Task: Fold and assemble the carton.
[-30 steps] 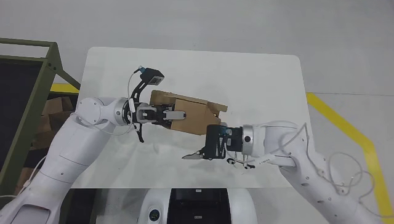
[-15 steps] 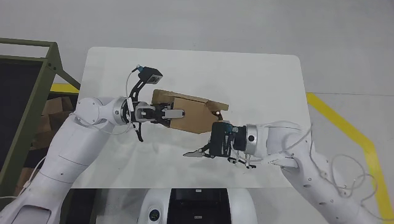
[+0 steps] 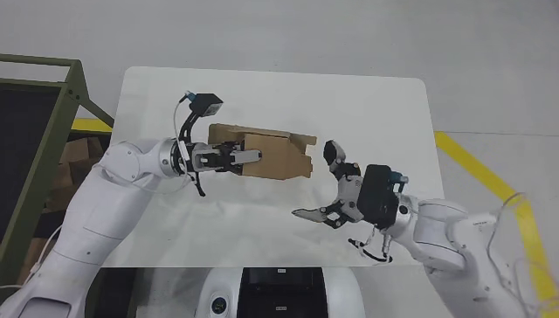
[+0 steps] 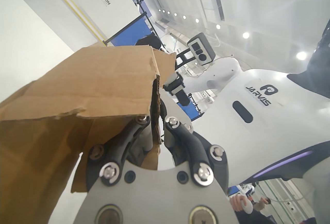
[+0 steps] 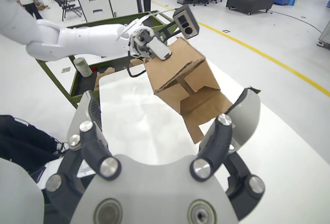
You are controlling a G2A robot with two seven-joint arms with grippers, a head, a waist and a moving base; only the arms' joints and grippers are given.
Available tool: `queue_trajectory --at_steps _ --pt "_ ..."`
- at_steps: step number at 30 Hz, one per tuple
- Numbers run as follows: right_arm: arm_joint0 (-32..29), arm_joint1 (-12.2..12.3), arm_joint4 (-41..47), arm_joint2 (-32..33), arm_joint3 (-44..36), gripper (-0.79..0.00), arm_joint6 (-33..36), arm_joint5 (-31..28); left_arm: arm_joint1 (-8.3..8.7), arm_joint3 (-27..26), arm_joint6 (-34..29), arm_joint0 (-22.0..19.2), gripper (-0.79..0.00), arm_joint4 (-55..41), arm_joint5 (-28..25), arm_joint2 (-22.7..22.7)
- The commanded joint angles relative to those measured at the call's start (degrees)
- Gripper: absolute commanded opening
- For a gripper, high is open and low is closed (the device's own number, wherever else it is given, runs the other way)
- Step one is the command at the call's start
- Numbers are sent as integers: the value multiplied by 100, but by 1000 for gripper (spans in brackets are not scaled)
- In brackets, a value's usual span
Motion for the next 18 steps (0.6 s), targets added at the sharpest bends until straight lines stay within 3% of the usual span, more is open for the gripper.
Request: queue_trajectory --at_steps 1,9,18 --pt "-22 -2 256 74 -46 0 -39 74 -10 -101 144 60 -785 212 -43 19" --pt "270 -45 1086 18 178 0 486 662 -22 -210 123 133 -785 170 -132 -5" --pt "610 -51 2406 -88 913 0 1041 69 -34 -170 -145 109 -785 -163 -118 -9"
